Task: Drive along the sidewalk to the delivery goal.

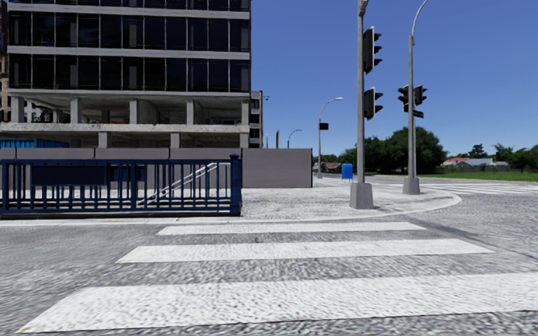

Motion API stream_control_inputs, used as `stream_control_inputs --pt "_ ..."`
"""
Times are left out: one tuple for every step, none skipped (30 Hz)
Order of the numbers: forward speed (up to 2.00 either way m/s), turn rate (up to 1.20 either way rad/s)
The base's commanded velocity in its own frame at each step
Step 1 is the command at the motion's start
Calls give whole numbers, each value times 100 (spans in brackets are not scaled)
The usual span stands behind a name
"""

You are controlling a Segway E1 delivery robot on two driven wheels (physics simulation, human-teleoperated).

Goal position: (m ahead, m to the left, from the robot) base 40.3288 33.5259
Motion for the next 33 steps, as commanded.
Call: stream_control_inputs --pt "61 -61" --pt "61 -61" --pt "61 -61" --pt "61 -60" --pt "61 -60" --pt "61 -59" --pt "61 -58" --pt "61 -58" --pt "61 -58" --pt "61 -58" --pt "61 -49" --pt "64 -34" --pt "71 -23" --pt "77 -18" --pt "77 -18" --pt "82 -11" --pt "83 -4" --pt "84 0" --pt "84 0" --pt "84 0" --pt "84 0" --pt "84 0" --pt "85 0" --pt "87 0" --pt "87 0" --pt "94 0" --pt "103 0" --pt "118 0" --pt "118 0" --pt "124 0" --pt "126 0" --pt "126 0" --pt "126 0"
